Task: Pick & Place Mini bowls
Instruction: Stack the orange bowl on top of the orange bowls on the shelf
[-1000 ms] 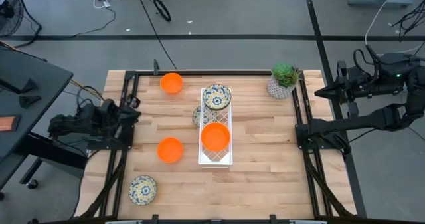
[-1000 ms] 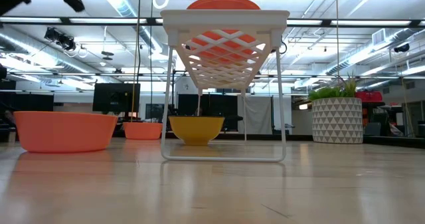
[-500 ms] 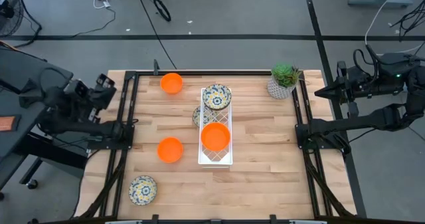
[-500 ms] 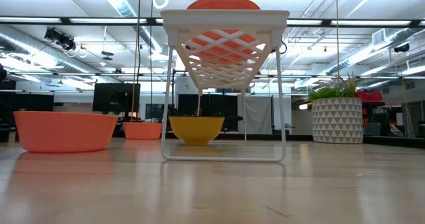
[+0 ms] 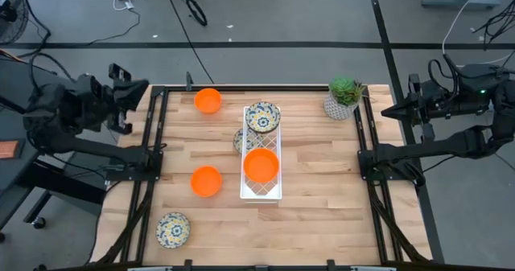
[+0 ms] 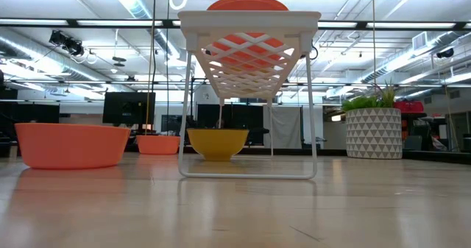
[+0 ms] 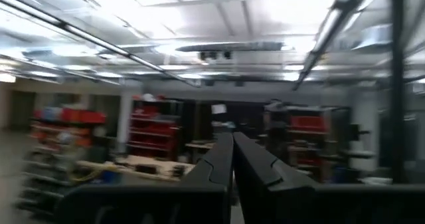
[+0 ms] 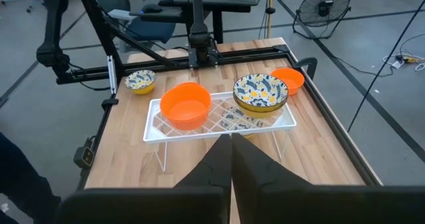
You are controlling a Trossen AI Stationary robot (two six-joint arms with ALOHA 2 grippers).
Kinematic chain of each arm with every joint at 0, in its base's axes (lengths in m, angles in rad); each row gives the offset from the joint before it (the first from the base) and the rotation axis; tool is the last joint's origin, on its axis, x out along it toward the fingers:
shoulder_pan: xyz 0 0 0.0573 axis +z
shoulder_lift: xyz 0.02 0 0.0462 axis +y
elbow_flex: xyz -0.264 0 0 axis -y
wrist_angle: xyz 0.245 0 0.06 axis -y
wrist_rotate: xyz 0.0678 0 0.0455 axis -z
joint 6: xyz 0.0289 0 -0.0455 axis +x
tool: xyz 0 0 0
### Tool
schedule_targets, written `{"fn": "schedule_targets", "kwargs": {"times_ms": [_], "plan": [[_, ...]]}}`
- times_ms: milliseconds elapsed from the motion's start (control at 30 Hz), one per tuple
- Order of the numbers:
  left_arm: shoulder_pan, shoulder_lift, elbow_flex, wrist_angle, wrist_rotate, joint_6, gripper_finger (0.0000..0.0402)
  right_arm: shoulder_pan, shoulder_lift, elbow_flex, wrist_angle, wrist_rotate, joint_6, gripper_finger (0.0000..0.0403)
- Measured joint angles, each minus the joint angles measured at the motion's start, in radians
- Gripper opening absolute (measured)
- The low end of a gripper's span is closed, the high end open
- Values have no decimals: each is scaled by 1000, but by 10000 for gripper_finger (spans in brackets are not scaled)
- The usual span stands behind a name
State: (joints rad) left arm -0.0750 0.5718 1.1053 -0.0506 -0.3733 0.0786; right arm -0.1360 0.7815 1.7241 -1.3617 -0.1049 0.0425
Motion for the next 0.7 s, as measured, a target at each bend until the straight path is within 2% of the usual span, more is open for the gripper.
{"fn": "schedule_targets", "kwargs": {"times_ms": [100,300,467,700], "plan": [[0,67,68,-15,-64,31,17,0,0,0,0,0,0,11],[0,168,169,-97,-84,49,17,0,0,0,0,0,0,11],[40,228,193,-90,-115,97,18,0,0,0,0,0,0,11],[132,273,199,-85,-100,90,18,0,0,0,0,0,0,11]]}}
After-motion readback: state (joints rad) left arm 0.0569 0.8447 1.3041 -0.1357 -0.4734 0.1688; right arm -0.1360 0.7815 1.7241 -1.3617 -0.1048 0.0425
